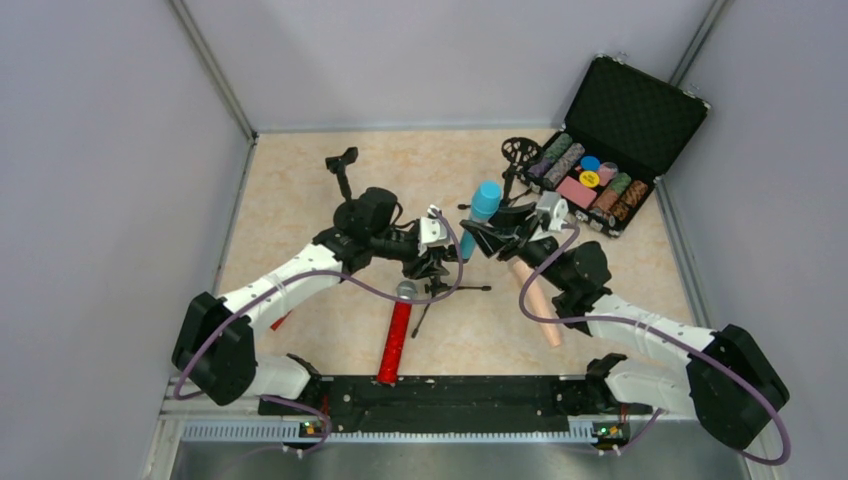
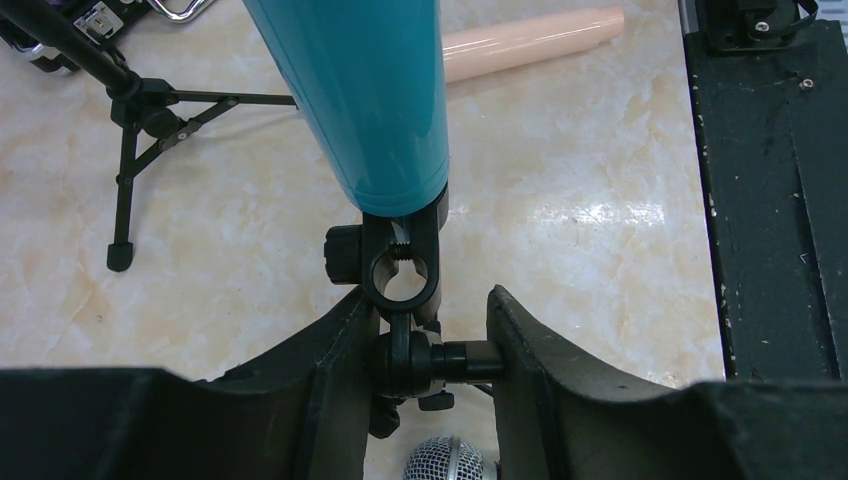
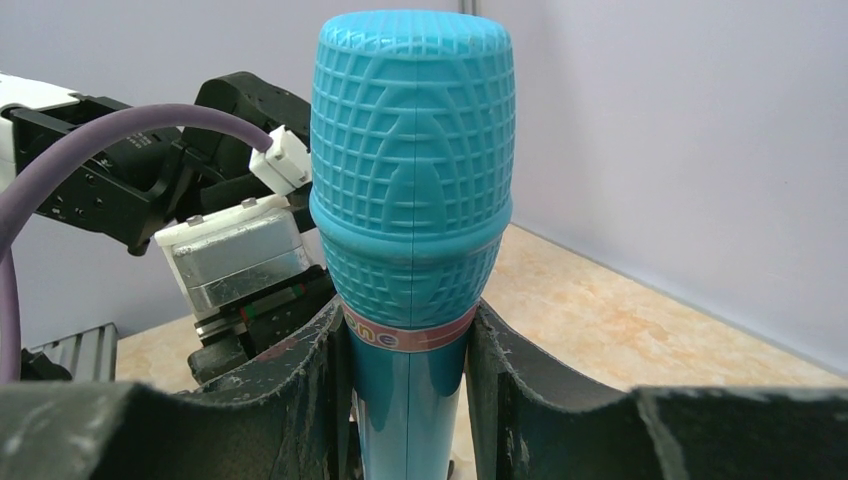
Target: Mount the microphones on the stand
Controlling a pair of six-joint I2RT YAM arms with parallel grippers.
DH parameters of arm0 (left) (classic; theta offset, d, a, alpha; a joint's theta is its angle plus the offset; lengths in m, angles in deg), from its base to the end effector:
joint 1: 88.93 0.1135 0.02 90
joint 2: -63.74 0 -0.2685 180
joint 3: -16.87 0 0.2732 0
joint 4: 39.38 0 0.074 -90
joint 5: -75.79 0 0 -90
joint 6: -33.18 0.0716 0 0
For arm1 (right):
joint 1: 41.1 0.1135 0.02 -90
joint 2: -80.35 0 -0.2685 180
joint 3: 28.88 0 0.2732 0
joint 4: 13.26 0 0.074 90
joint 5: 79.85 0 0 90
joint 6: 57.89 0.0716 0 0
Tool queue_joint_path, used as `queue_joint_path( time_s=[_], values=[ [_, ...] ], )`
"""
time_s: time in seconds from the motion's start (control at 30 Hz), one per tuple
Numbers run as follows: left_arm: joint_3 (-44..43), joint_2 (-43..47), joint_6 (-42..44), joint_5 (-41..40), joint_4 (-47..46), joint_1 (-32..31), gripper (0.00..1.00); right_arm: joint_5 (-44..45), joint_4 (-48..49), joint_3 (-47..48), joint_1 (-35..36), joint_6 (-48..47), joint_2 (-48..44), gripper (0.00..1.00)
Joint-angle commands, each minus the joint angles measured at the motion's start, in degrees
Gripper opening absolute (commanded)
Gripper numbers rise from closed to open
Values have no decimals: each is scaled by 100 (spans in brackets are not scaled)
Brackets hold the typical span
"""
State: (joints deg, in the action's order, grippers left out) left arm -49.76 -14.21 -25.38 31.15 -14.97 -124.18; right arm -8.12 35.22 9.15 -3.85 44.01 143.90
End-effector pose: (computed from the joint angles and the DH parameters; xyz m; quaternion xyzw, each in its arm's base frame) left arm 0.2423 -0.2336 0.2499 0.5983 0.5893 -0.3569 0.4092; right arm 0.2075 0.1860 0.2916 -0.2488 0.5029 0.4221 0.7121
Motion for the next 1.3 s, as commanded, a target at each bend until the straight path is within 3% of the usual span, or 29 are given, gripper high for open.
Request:
queue_joint_path(
  time_s=[0.0, 0.57, 0.97, 1.0, 1.1, 1.27],
  values=[
    [-151, -159, -22, 119, -90, -86, 0, -48, -1367, -455, 121, -275, 492, 0],
    [-160, -194, -45, 96, -92, -133, 0, 376, -1293, -782, 360, -181, 754, 0],
    [-151, -202, -39, 50, -87, -185, 0, 221, -1618, -440, 383, -268, 451, 0],
    [-153, -205, -40, 49, -87, -186, 0, 202, -1727, -358, 377, -267, 399, 5],
    [-163, -209, -27, 41, -47, -202, 0, 94, -2099, -79, 379, -230, 212, 48],
    [-139, -117, 97, -116, 8, -204, 0, 27, -2746, 321, 380, 20, -51, 85]
  ],
)
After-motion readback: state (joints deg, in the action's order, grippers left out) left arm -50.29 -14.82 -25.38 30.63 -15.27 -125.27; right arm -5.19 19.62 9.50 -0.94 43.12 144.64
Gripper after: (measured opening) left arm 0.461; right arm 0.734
